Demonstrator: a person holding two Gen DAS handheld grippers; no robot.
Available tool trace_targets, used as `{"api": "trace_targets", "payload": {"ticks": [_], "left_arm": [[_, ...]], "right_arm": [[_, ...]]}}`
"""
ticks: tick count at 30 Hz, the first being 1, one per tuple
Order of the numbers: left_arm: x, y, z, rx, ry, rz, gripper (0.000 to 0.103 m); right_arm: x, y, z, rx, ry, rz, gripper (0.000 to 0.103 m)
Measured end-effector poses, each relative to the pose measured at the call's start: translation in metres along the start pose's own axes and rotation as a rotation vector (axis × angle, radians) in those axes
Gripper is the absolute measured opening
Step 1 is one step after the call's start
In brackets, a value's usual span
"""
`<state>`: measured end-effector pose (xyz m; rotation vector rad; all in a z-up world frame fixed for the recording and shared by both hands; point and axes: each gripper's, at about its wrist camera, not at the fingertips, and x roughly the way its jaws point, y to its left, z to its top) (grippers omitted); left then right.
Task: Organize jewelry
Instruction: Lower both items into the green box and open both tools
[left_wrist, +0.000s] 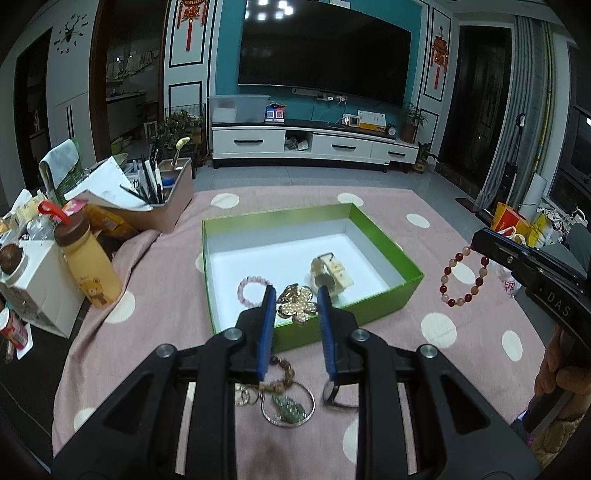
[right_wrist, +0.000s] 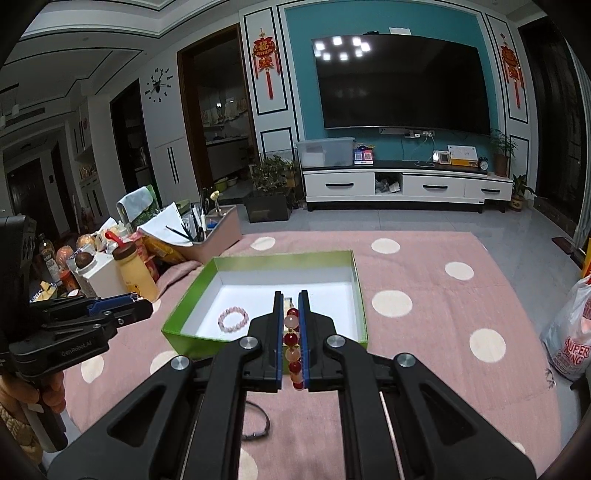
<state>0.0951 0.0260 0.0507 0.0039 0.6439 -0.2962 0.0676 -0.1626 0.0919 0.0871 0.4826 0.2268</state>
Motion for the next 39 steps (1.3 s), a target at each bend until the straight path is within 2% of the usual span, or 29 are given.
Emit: {"api": "trace_targets", "payload": {"ticks": [16, 27, 39], "left_arm": [[0.051, 0.007, 0.048, -0.015, 0.008, 0.047, 0.022], [0.090, 0.002, 0.050, -0.003, 0.062, 0.064, 0.023], [0.123, 0.008, 0.043, 0.000, 0.128, 0.106, 0.023]], "right_arm": [[0.052, -0.001, 0.030, -0.005, 0.010, -0.003, 0.007], [0.094, 0.010, 0.039, -0.043, 0.040, -0.001, 0.007], [0.136, 0.007, 0.027, -0.036, 0.132, -0.005, 0.007]]}}
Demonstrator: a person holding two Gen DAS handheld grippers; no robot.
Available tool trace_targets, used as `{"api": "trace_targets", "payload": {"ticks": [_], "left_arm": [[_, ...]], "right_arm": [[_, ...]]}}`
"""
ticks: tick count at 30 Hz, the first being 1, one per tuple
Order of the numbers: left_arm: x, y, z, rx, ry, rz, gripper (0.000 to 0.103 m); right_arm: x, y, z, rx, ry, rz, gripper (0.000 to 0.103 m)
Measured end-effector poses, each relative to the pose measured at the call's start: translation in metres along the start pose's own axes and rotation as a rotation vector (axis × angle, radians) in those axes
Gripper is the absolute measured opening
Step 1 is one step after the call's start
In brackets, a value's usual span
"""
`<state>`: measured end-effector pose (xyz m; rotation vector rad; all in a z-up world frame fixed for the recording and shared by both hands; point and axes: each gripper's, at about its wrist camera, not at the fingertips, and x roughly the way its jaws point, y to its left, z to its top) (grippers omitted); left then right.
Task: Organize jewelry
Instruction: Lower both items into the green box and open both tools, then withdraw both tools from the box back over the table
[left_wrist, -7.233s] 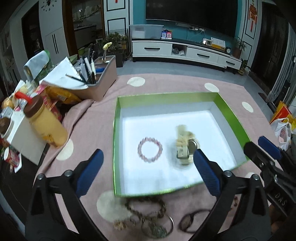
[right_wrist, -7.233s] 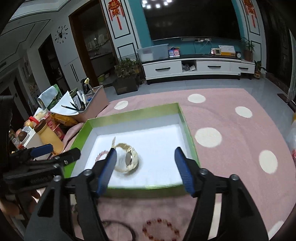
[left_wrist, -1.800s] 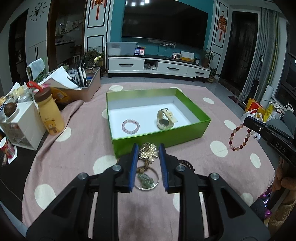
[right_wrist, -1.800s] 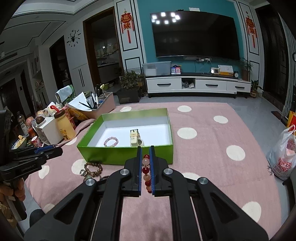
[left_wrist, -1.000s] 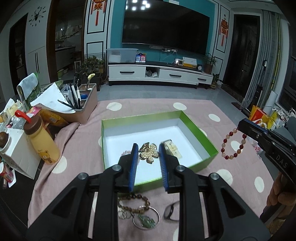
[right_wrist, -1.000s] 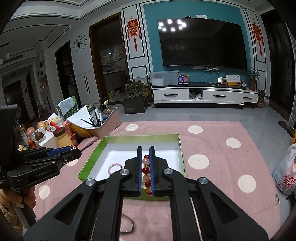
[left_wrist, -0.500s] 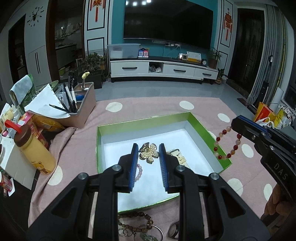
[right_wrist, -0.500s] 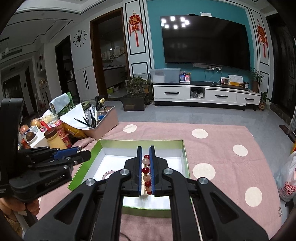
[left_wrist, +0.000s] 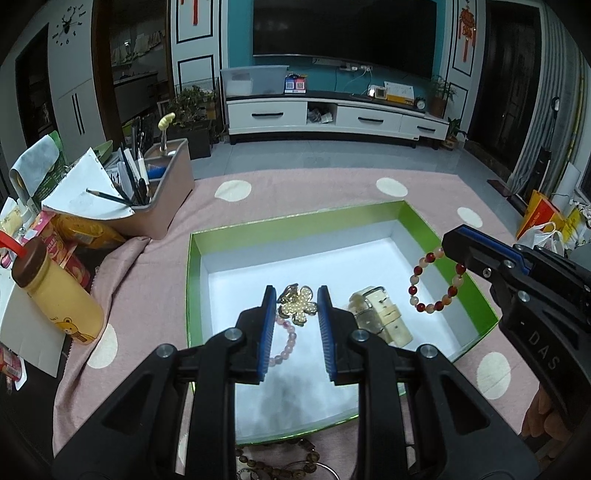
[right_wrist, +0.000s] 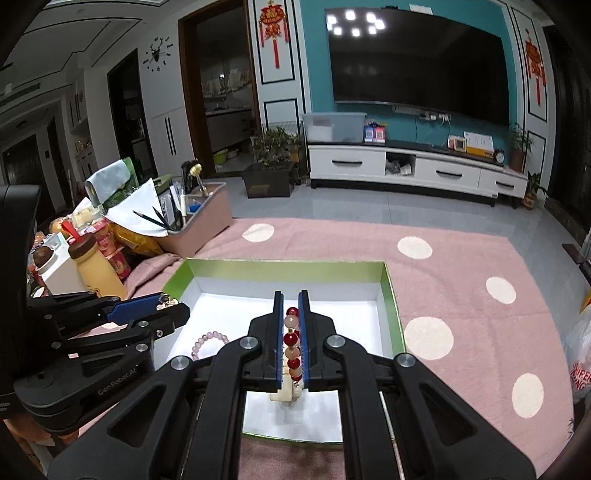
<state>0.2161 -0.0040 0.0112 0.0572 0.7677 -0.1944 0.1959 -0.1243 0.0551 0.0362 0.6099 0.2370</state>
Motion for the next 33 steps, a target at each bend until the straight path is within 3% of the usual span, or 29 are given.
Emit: {"api": "trace_targets", "payload": {"ticks": [8, 10, 12, 14, 20, 22, 28, 33], "left_arm": [[0.013, -0.002, -0.005, 0.007, 0.038, 0.018, 0.023], [0.013, -0.002, -0.006, 0.011, 0.043, 0.021, 0.034], [0.010, -0.003, -0.006, 0.012, 0.035, 0.019, 0.040], [0.007, -0.003, -0.005, 0.009, 0.028, 0.018, 0.054], [-0.009, -0.007, -0.006, 0.018, 0.002, 0.022, 0.068], [-0.015, -0.008, -0.009, 0.020, 0.000, 0.026, 0.078], [-0.040, -0.006, -0.020, -0.001, 0.004, 0.000, 0.091], [-0.064, -0.002, -0.036, -0.026, 0.010, -0.029, 0.095]], "right_arm": [[0.016, -0.007, -0.009, 0.031, 0.057, -0.006, 0.008], [0.016, -0.010, -0.010, 0.038, 0.058, -0.008, 0.011], [0.012, -0.012, -0.011, 0.046, 0.052, -0.010, 0.022], [0.007, -0.015, -0.012, 0.059, 0.043, -0.013, 0.032], [-0.010, -0.021, -0.019, 0.082, 0.030, -0.023, 0.046], [-0.018, -0.023, -0.023, 0.083, 0.022, -0.029, 0.052], [-0.047, -0.024, -0.038, 0.085, 0.013, -0.040, 0.066], [-0.077, -0.022, -0.059, 0.104, 0.010, -0.040, 0.076]]}}
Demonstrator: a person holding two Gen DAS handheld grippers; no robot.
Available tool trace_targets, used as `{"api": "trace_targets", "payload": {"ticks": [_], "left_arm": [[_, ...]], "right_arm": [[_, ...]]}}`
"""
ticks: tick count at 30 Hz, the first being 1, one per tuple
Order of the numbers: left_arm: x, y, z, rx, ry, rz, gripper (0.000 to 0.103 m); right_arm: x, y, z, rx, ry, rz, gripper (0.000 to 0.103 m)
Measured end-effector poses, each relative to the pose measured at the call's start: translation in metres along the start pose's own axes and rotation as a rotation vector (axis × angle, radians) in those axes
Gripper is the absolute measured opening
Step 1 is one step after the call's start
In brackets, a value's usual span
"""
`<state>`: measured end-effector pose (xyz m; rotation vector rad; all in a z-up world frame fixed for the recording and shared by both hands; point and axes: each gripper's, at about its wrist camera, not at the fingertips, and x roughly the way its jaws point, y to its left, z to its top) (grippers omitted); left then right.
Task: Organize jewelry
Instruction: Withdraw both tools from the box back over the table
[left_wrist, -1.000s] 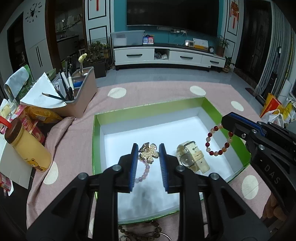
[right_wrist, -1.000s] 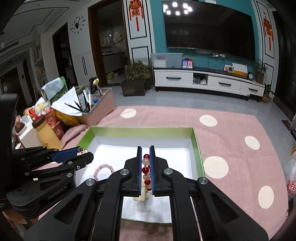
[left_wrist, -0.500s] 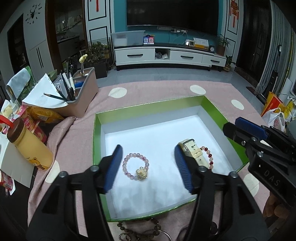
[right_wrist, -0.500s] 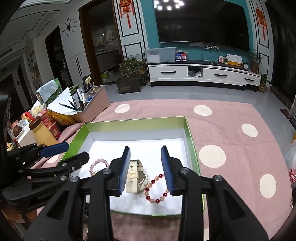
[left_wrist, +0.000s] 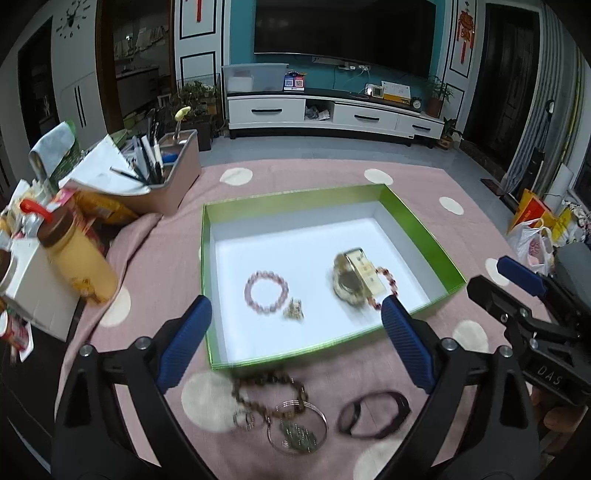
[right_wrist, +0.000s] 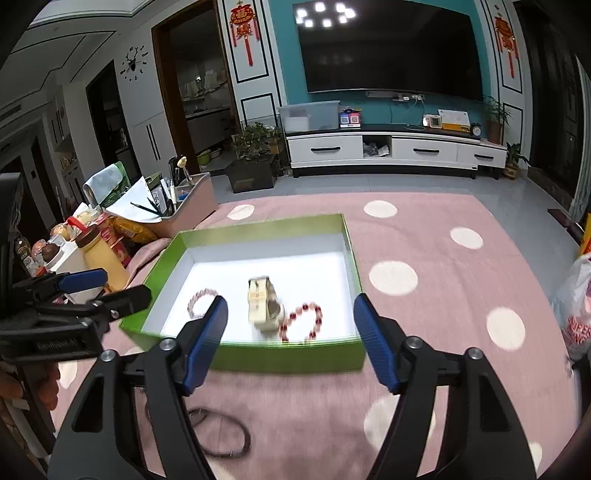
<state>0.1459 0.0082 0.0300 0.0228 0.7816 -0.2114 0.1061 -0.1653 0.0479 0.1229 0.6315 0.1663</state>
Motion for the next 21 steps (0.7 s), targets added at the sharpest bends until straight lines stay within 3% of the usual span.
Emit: {"api": "trace_targets", "payload": {"ticks": [9, 21], "left_arm": [[-0.043, -0.001, -0.033, -0.001, -0.014, -0.020, 0.101], [-0.067, -0.008, -0.070, -0.003, 0.012, -0.032, 0.101]], "right_arm": [[-0.038, -0.002, -0.033, 0.037, 0.013, -0.003, 0.084], [-0.075, 0.004, -0.056, 0.032, 0.006, 0.010, 0.085]]}}
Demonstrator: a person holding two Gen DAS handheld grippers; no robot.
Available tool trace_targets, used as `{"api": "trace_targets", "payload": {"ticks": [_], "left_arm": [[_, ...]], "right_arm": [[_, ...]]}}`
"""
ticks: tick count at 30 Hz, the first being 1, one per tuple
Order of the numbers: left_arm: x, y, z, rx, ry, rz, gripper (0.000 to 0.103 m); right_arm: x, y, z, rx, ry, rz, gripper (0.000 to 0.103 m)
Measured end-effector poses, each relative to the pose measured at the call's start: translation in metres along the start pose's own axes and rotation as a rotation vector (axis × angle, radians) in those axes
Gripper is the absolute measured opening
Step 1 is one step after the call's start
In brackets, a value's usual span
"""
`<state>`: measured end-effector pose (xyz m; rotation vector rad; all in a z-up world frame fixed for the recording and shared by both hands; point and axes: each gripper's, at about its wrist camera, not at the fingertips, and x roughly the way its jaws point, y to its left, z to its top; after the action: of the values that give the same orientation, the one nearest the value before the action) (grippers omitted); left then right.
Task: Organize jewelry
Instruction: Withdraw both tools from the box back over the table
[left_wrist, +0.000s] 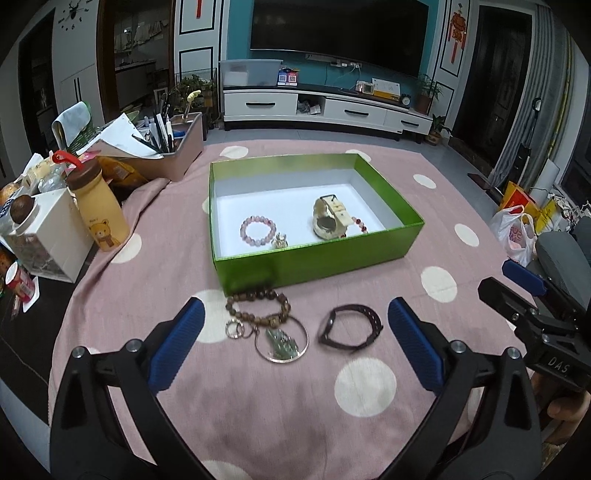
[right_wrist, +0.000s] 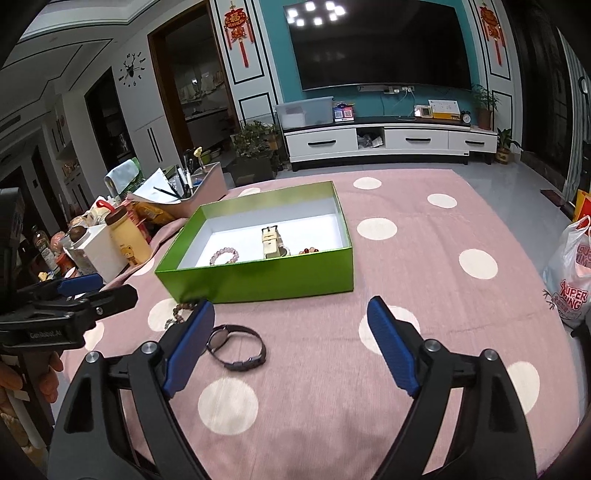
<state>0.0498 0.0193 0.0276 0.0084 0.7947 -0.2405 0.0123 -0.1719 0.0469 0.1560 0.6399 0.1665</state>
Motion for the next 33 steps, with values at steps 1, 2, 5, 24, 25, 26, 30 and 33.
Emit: {"api": "trace_targets", "payload": {"ticks": [1, 2, 5, 24, 25, 26, 30, 33], "left_arm": [[-0.001, -0.001, -0.002, 0.001, 0.001, 0.001, 0.101], [-0.002, -0.002, -0.005, 0.002, 0.003, 0.003, 0.101], [-0.006, -0.004, -0.011, 0.012, 0.007, 0.012, 0.101], [-0.004, -0.002, -0.040, 0.008, 0.044, 0.018, 0.101], [-0.004, -0.002, -0.040, 0.009, 0.045, 0.018, 0.101], [-0.003, -0.002, -0.042, 0.011, 0.048, 0.020, 0.101], [0.002, -0.002, -0.046, 0.011, 0.059, 0.025, 0.101], [0.008, 0.000, -0.051, 0.003, 0.077, 0.024, 0.101]], "right_arm": [[-0.002, 0.001, -0.001, -0.002, 0.000, 0.000, 0.085], [-0.004, 0.001, -0.003, -0.003, 0.000, -0.001, 0.085], [-0.007, 0.002, -0.006, -0.006, -0.001, -0.002, 0.085], [-0.009, 0.009, -0.030, -0.035, 0.059, 0.001, 0.085], [-0.009, 0.009, -0.031, -0.036, 0.063, 0.002, 0.085], [-0.008, 0.009, -0.032, -0.038, 0.067, 0.003, 0.085], [-0.003, 0.012, -0.038, -0.045, 0.088, 0.006, 0.085], [0.002, 0.011, -0.043, -0.045, 0.104, 0.013, 0.085]]}}
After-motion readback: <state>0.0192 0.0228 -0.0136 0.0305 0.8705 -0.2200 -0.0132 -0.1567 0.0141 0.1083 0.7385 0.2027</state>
